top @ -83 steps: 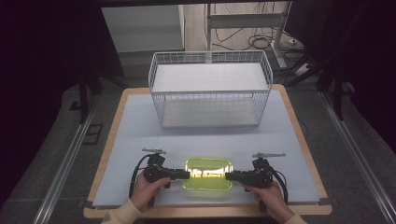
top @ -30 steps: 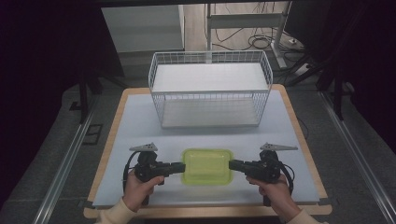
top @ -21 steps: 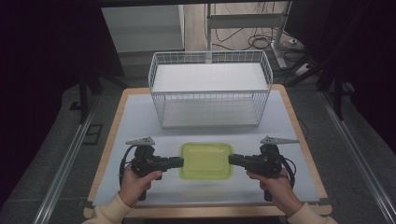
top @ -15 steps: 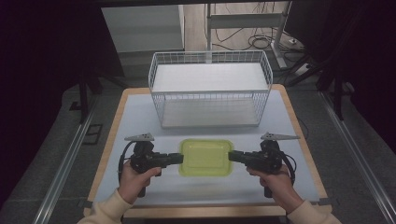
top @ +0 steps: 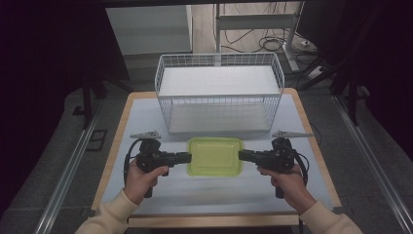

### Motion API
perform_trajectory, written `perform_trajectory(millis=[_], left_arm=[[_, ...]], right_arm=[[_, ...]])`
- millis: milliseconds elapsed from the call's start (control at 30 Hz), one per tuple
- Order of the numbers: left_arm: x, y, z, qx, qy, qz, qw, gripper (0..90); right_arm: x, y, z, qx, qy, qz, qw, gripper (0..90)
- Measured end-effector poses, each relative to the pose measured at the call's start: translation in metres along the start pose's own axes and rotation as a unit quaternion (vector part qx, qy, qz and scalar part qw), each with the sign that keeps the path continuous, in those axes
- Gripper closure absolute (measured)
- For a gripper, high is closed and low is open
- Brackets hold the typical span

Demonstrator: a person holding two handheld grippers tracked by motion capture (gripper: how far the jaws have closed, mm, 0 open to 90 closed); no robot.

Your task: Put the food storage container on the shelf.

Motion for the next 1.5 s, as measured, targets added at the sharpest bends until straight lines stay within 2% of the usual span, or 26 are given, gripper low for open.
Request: perform_trajectory(millis=[433,700,1067,1500], left_arm=[[-0.001,0.017,0.007,0.017,-0.006,-0.003,0.9998,81.7],[-0.001,0.026,0.01,0.019,-0.003,-0.006,0.9998,81.8],[-0.007,0.042,0.01,0.026,0.002,-0.007,0.9996,81.7],[-0.006,0.061,0.01,0.036,0.004,-0.017,0.9992,81.7]], right_arm=[[-0.007,0.023,0.001,0.009,-0.009,0.018,0.9998,81.4],[-0.009,0.035,0.001,0.01,-0.01,0.02,0.9997,81.4],[-0.004,0.052,-0.004,0.012,-0.013,0.021,0.9996,81.4],[-0.002,0.071,0.0,0.028,-0.017,0.03,0.999,81.3]])
Point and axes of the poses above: each handheld gripper's, and its own axes: z roughly backward along the jaws, y roughly out of its top, x roughly to its right, the point moved 4 cm from there along -z, roughly forward along the jaws, and after that the axes turned 11 degrees about -y, right-handed, at the moved point
